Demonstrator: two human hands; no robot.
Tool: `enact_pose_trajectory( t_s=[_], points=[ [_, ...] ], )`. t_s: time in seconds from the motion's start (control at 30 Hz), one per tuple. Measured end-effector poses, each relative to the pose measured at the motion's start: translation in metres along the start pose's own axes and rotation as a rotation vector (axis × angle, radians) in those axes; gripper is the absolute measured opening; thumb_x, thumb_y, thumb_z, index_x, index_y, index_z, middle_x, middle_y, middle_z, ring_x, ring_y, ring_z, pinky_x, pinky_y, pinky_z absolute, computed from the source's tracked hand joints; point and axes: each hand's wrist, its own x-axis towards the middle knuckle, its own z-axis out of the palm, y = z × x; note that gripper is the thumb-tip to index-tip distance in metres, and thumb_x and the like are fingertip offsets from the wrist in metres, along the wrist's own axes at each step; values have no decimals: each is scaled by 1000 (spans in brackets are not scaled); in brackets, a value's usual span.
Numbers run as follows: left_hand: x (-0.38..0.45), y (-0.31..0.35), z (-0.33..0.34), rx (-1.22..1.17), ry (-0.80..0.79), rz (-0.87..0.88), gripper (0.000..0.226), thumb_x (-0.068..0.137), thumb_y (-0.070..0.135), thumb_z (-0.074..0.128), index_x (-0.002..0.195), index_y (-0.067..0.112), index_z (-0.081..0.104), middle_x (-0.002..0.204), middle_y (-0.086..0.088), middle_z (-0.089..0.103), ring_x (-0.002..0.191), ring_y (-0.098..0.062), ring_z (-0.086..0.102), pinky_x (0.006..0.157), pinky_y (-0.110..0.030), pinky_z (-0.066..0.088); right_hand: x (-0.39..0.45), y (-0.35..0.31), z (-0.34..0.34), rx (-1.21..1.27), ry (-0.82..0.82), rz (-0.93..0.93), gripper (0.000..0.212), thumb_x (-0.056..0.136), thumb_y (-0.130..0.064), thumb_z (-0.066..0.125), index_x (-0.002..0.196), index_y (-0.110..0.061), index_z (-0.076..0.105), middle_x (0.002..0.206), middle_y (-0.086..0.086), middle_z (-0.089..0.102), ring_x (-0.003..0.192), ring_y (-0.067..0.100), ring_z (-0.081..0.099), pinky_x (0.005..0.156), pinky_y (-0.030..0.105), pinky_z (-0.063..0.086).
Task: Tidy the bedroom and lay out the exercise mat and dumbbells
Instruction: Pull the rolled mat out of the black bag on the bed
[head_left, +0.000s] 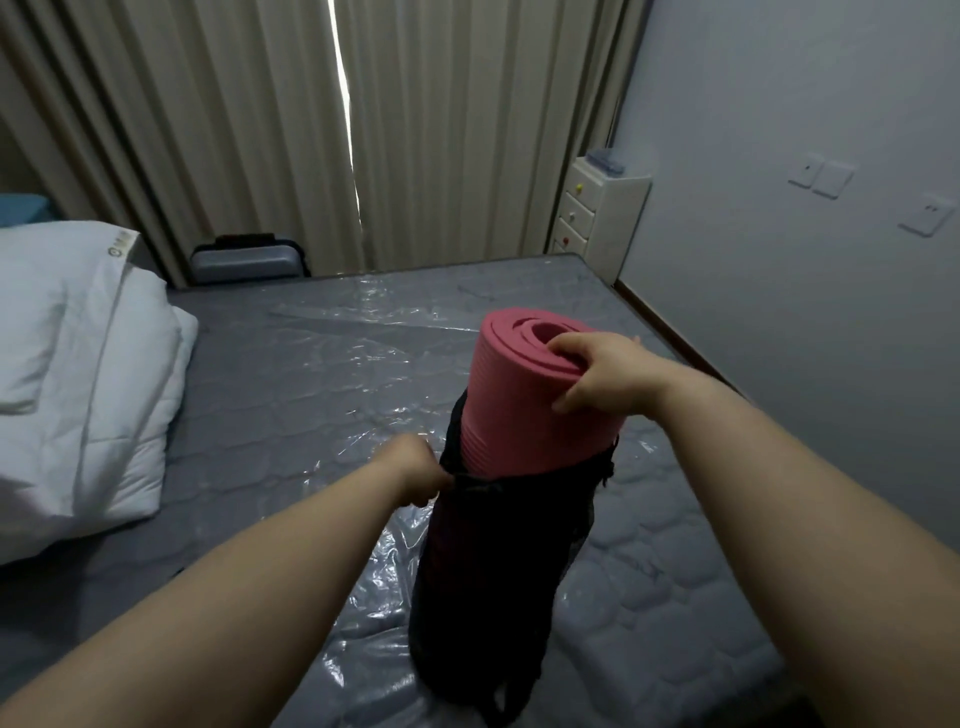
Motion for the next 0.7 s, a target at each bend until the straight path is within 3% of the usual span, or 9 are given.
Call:
enact_pose_trajectory(
  t_s=[0.1,0.17,0.2,0.27,0.37,0.5,0.57,0.63,0.7],
  points=[
    [0,10,-2,-285,69,107,46,70,17,79,110,13,58,106,-11,64,91,-22,61,83,-34,53,10,-14,0,-173,-36,114,57,78,-17,55,133,-20,42,142,11,43,135,34,31,113,61,2],
    [-3,21,-12,-484,-25,185,74,69,4,78,134,13,44,116,-3,58,99,-17,57,85,-29,49,15,-27,10,-175,-17,175,64,76,-31,55,136,-15,38,143,14,41,137,36,27,112,63,2],
    [-2,26,-16,-487,-51,213,72,70,0,75,134,12,44,110,0,59,95,-15,57,81,-27,48,16,-32,17,-138,30,196,70,74,-44,58,136,-16,40,142,13,43,137,35,27,112,63,3],
    [0,32,-24,-493,35,198,44,76,0,65,119,6,55,94,-4,61,84,-18,57,73,-28,50,16,-36,30,-95,179,196,79,69,-69,58,131,-22,48,137,6,50,135,32,30,111,60,6],
    [9,34,-31,-658,201,91,4,87,8,51,89,9,55,79,-9,52,79,-21,47,61,-26,39,15,-29,33,-30,254,92,71,68,-70,62,128,-32,52,133,-4,54,133,27,35,112,56,7],
    [24,31,-22,-658,140,87,21,95,17,44,109,10,58,93,-16,59,78,-24,50,68,-31,41,11,-7,12,301,41,-25,42,66,-37,80,104,-35,63,119,-9,60,126,21,45,115,55,12],
    [28,31,-14,-616,170,88,22,93,15,48,108,7,62,92,-16,61,77,-24,52,67,-30,42,12,-2,0,200,-46,22,39,69,-28,76,105,-32,61,126,-3,56,130,25,40,115,59,9],
    [31,33,-7,-612,147,117,14,90,10,54,90,5,67,81,-13,60,75,-21,52,68,-30,40,20,-6,-5,-50,-53,96,38,75,-32,66,111,-24,56,137,7,48,137,29,29,113,61,-3],
    [34,37,-3,-601,137,133,20,88,4,57,69,10,62,74,-12,56,75,-20,51,70,-30,40,26,-19,4,-151,0,151,55,74,-57,61,114,-19,57,137,10,49,134,32,34,111,61,3]
  ],
)
